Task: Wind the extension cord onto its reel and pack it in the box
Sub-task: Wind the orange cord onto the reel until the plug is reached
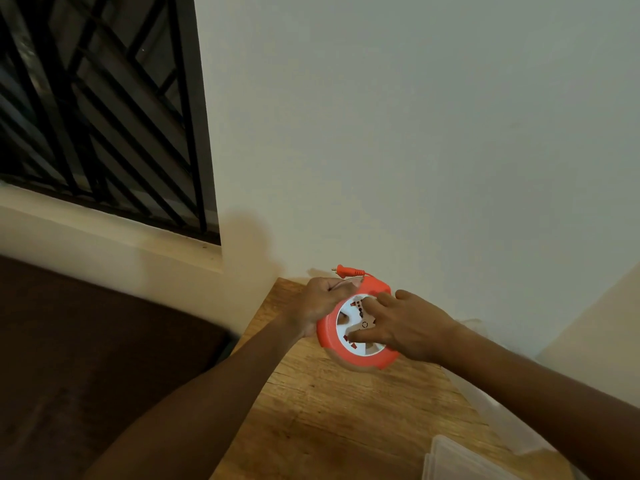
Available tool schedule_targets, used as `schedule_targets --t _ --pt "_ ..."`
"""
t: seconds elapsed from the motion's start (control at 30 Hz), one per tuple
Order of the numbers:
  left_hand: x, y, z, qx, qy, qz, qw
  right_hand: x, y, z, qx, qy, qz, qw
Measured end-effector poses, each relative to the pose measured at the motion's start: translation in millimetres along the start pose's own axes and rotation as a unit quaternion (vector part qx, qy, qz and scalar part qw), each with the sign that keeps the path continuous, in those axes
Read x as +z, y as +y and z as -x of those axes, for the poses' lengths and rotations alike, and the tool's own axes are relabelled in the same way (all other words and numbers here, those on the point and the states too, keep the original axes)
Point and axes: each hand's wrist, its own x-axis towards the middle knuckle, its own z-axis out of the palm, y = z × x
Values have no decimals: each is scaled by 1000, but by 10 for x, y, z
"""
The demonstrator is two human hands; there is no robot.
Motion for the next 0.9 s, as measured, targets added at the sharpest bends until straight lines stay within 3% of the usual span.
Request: schedule_targets --t 0.4,0.53,0.63,0.8,0.9 --pt "-69 29 100 9 25 -4 1000 94 -133 -209 77 -37 -16 996" --pt "-55 18 99 4 31 11 999 -115 -193 -298 65 -16 -12 998" --pt "-64 27 78 14 35 7 999 -160 -179 -330 66 47 4 997" --pt "-80 133 88 27 66 29 997 44 -132 -361 172 28 -63 983" --pt "-65 156 91 29 77 13 997 50 -152 -380 191 15 -86 978"
